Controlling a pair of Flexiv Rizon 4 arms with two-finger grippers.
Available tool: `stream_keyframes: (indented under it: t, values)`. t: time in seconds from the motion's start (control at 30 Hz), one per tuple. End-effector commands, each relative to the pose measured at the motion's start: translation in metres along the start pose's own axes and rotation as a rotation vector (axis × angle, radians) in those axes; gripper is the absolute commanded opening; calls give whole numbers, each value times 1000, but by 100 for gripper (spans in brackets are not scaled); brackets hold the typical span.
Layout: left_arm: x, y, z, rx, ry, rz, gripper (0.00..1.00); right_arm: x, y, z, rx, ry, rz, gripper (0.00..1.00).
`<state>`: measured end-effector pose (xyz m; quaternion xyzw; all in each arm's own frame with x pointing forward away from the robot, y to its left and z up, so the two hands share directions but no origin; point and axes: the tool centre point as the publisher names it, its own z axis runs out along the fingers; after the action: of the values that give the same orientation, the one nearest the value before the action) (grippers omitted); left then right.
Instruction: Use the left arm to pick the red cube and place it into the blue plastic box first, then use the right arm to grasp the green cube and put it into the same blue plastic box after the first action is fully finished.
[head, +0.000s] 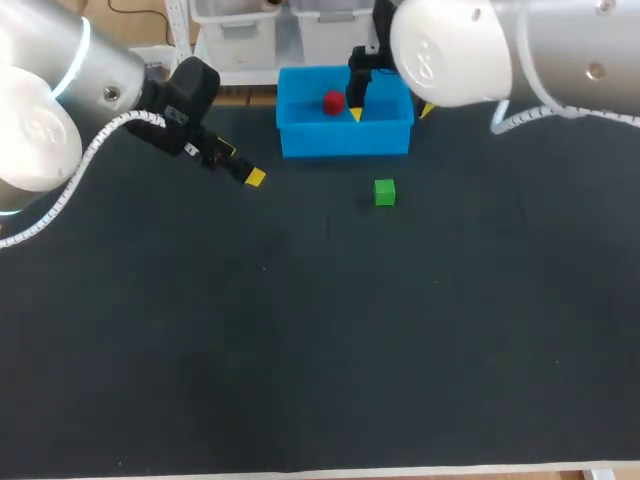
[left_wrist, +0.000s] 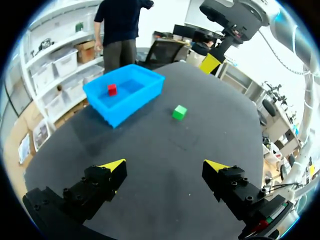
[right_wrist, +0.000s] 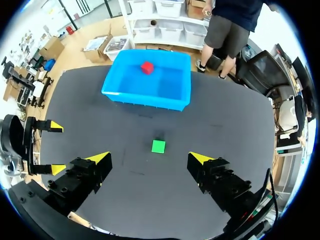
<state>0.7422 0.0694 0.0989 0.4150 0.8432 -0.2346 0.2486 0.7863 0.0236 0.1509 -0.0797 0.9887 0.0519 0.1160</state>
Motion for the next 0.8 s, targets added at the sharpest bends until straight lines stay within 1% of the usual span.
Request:
stream_keyframes:
  t: [0.03, 0.2, 0.43, 0.5, 0.57, 0.8]
  values:
    - [1, 1, 0, 3, -6, 3, 100, -7, 5, 2, 20, 29, 8, 100]
    - [1, 1, 0, 3, -6, 3, 100, -8, 4, 4, 36, 43, 46, 100]
    - [1, 1, 0, 3, -6, 3, 100, -7, 5, 6, 38, 51, 61, 100]
    - [1, 1, 0, 3, -6, 3, 100, -8, 7, 3, 27, 22, 67, 100]
    - [1, 1, 0, 3, -6, 3, 100, -10, 7, 0, -11, -32, 87, 100]
    - [1, 1, 0, 3, -6, 3, 100, -10, 7, 0, -11, -32, 87, 100]
